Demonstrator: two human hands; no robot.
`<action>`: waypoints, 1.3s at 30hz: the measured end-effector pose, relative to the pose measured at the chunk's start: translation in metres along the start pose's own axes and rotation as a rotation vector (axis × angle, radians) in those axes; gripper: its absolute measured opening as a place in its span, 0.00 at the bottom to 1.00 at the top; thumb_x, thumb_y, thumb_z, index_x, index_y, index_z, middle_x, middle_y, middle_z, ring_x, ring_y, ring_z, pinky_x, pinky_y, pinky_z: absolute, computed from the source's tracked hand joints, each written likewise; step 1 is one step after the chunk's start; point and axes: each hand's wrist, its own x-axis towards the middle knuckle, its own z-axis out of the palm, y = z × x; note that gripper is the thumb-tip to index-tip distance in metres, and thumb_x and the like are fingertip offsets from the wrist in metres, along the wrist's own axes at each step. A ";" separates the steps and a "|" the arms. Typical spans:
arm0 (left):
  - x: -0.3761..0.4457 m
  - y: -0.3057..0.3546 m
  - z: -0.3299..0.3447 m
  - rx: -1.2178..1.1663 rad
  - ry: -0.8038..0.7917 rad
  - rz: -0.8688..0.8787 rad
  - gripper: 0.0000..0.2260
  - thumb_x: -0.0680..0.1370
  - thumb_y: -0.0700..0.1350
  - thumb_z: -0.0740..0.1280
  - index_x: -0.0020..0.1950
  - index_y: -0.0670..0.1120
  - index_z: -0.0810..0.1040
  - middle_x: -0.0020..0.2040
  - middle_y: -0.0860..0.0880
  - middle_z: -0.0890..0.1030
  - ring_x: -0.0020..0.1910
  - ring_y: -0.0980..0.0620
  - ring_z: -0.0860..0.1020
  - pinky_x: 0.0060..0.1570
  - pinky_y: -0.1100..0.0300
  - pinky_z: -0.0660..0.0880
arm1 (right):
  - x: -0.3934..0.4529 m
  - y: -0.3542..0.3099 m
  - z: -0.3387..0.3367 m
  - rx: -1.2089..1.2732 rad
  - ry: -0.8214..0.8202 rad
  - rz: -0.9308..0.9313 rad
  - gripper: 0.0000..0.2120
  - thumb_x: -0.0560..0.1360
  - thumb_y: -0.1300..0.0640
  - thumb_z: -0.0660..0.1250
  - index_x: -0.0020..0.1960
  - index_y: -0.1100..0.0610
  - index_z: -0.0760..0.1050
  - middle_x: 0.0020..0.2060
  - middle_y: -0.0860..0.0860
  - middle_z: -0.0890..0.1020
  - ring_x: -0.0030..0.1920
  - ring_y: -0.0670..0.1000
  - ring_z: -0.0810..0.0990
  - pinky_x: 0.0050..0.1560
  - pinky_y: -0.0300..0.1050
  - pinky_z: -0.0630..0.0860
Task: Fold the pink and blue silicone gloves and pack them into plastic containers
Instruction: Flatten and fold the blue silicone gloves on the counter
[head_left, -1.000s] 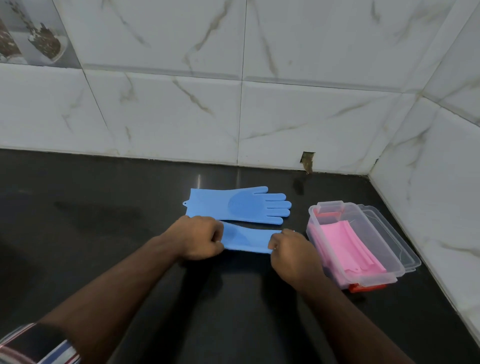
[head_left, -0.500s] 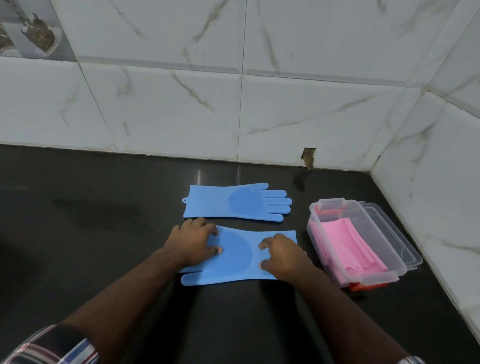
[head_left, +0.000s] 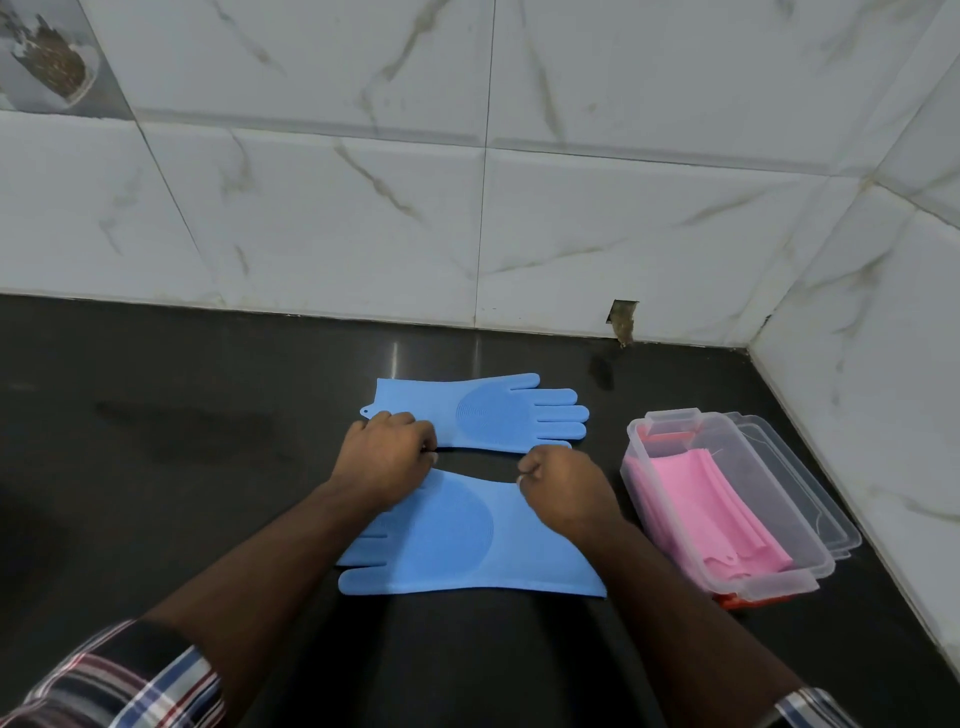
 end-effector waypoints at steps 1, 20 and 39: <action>0.006 0.002 0.002 0.009 -0.005 0.011 0.07 0.77 0.53 0.64 0.53 0.56 0.79 0.52 0.55 0.80 0.55 0.50 0.75 0.52 0.52 0.68 | 0.006 -0.001 -0.002 -0.019 0.025 0.000 0.09 0.76 0.55 0.65 0.54 0.49 0.80 0.50 0.47 0.83 0.51 0.50 0.81 0.53 0.45 0.77; 0.087 0.026 -0.004 -0.166 -0.111 -0.020 0.09 0.76 0.52 0.61 0.51 0.54 0.80 0.46 0.54 0.81 0.43 0.50 0.78 0.42 0.55 0.75 | 0.093 -0.005 0.002 0.404 0.216 0.166 0.15 0.75 0.47 0.67 0.36 0.56 0.77 0.30 0.50 0.83 0.34 0.50 0.82 0.38 0.47 0.79; 0.091 0.045 -0.028 -0.956 -0.177 -0.165 0.11 0.80 0.55 0.66 0.46 0.49 0.80 0.41 0.50 0.84 0.36 0.55 0.81 0.39 0.60 0.78 | 0.082 -0.026 -0.010 0.721 0.506 0.011 0.15 0.70 0.66 0.66 0.42 0.45 0.71 0.39 0.37 0.78 0.39 0.42 0.79 0.38 0.36 0.75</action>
